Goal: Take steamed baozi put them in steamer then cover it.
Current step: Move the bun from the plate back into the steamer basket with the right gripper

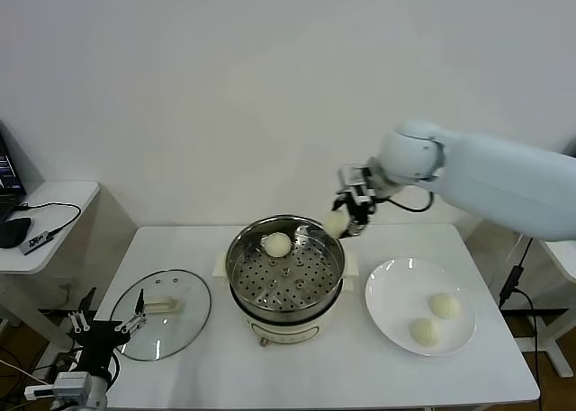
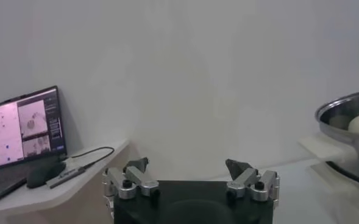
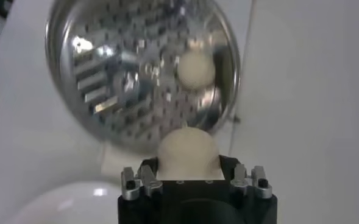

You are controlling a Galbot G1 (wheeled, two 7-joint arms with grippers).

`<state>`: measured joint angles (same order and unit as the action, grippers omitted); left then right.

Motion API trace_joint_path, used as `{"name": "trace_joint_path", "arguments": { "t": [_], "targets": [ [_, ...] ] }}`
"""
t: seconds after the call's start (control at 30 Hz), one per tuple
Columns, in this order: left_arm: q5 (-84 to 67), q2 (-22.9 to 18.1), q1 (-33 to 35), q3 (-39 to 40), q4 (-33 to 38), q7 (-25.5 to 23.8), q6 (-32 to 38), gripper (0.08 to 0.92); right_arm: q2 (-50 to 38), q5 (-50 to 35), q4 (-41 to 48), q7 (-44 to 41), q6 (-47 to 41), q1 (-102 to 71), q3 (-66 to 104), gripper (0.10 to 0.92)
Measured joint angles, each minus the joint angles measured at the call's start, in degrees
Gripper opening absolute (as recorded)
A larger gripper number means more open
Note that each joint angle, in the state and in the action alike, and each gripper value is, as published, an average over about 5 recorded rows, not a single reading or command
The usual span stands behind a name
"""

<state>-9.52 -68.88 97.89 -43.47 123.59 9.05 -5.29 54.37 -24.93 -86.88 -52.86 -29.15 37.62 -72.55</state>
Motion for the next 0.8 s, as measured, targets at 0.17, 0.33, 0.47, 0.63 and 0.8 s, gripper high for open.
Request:
{"name": "trace_joint_path", "arguments": {
  "t": [0.17,0.33,0.47,0.63,0.8],
  "targets": [
    [0.1,-0.4,0.3,-0.5,0.3,0.0,0.0,0.823,6.3,-2.9,2.5,1.9,-2.7,-2.2,-0.1,0.636],
    [0.3,-0.7,0.2,-0.6,0.6,0.0,0.1,0.823,11.4,-4.5,5.3,3.6,-4.6,-5.0,0.1,0.636],
    [0.5,-1.0,0.2,-0.5,0.7,0.0,0.1,0.823,14.7,-5.2,7.5,4.7,-5.6,-7.4,0.3,0.636],
    [0.5,-1.0,0.2,-0.5,0.7,0.0,0.2,0.823,17.8,-5.4,10.0,5.8,-6.2,-10.0,0.4,0.636],
    [0.5,-1.1,0.0,-0.6,0.6,0.0,0.2,0.823,19.8,-5.5,11.7,6.7,-6.9,-11.7,0.4,0.652]
  ]
}}
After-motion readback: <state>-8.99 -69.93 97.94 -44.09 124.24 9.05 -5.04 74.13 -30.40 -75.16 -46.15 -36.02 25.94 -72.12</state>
